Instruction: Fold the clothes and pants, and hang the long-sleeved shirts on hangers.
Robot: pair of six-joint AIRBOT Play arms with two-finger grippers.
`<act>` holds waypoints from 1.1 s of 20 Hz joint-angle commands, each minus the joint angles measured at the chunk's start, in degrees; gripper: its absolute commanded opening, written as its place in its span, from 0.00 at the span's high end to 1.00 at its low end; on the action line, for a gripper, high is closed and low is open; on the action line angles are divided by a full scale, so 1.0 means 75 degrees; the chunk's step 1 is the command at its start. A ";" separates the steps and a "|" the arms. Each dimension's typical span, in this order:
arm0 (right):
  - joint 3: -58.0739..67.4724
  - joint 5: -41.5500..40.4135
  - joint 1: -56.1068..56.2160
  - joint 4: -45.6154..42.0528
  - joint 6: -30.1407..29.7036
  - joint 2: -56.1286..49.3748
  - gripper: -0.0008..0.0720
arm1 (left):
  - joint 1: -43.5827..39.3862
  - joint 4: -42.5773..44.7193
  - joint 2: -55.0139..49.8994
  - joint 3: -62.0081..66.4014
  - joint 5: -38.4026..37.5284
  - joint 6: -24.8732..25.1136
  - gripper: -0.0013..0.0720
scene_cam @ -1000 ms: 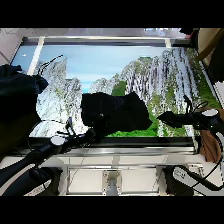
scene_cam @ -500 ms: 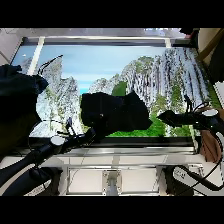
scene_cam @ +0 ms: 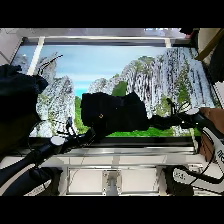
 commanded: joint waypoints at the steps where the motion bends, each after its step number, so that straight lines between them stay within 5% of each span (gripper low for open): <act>1: -0.0009 -0.0490 0.0428 0.0119 -0.0070 -0.0353 0.41 | 0.0009 0.0003 0.0006 0.0006 0.0000 0.0009 0.96; 2: -0.0009 -0.0688 0.0428 0.0210 -0.0079 -0.0353 0.51 | 0.0009 0.0003 0.0006 0.0006 0.0000 0.0009 0.96; 4: 0.0076 -0.0804 0.0428 0.0385 -0.0131 -0.0347 0.88 | 0.0017 0.0015 0.0009 0.0006 0.0006 0.0017 0.96; 9: 0.1192 0.1373 0.0396 0.0213 -0.0207 0.0437 0.89 | 0.1195 0.1064 0.1349 0.0297 -0.0988 0.0737 0.96; 14: 0.3261 0.3258 0.0405 0.0224 0.0638 0.2798 0.89 | 0.4118 0.5715 0.3590 0.2766 -0.3803 -0.1370 0.96; 16: 0.4077 0.3147 0.0423 0.0414 0.1125 0.3710 0.89 | 0.5007 0.7012 0.3949 0.4511 -0.4712 -0.1431 0.96; 22: 0.5109 0.3302 0.0423 0.1373 0.2637 0.5112 0.89 | 0.5418 0.7373 0.3293 0.8810 -0.5855 -0.0970 0.96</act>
